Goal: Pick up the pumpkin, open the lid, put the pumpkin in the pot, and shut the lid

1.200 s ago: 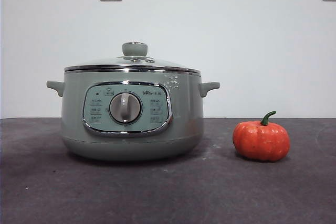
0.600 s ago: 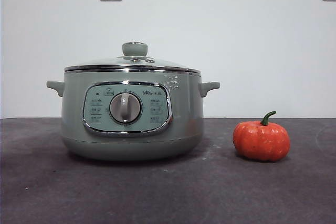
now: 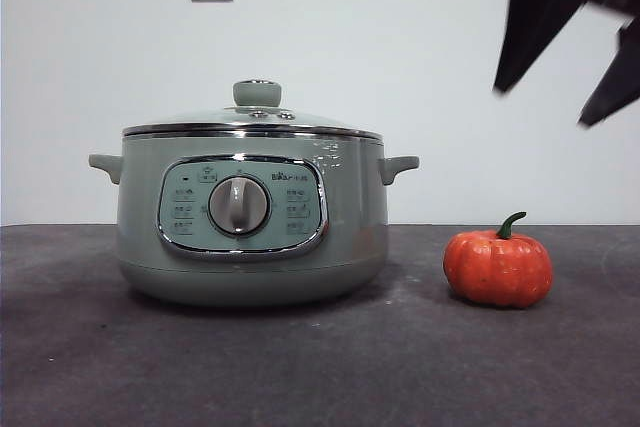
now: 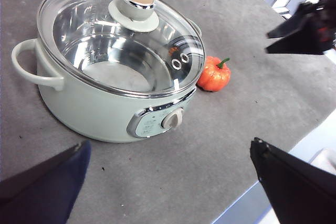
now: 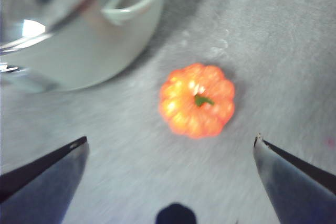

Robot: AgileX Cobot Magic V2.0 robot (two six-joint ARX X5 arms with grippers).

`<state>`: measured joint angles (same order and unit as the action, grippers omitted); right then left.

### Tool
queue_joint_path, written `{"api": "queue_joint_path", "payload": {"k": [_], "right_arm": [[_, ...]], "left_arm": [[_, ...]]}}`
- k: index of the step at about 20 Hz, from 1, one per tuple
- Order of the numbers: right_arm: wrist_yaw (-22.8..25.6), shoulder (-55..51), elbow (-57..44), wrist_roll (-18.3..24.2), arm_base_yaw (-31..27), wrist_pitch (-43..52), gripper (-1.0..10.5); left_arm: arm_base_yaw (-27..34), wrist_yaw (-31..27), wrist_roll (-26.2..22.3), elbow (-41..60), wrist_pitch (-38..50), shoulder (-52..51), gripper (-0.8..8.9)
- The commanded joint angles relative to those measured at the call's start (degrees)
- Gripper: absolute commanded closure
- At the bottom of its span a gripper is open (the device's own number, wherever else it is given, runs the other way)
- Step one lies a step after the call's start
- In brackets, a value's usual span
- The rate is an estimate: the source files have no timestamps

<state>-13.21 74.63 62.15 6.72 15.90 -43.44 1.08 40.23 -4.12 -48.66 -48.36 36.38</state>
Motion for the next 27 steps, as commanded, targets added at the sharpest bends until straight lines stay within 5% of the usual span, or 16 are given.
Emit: {"api": "queue_joint_path", "payload": {"k": [1, 18, 22, 25, 27], "right_arm": [[2.9, 5.1, 0.1, 0.5, 1.1, 3.3, 2.0], [7.4, 24.3, 0.1, 0.8, 4.2, 13.4, 2.0], [7.4, 24.6, 0.1, 0.2, 4.2, 13.4, 5.4], [7.2, 24.6, 0.1, 0.1, 4.2, 13.4, 9.7], [7.3, 24.5, 0.1, -0.9, 4.2, 13.4, 9.6]], "left_arm": [[0.0, 0.3, -0.6, -0.2, 0.3, 0.0, 0.86], [0.0, 0.3, -0.4, -0.2, 0.3, 0.0, 0.86], [0.0, 0.3, -0.4, -0.2, 0.3, 0.0, 0.86], [0.0, 0.2, -0.4, -0.2, 0.3, 0.0, 0.86], [0.0, 0.2, -0.4, -0.2, 0.7, 0.0, 0.86]]}}
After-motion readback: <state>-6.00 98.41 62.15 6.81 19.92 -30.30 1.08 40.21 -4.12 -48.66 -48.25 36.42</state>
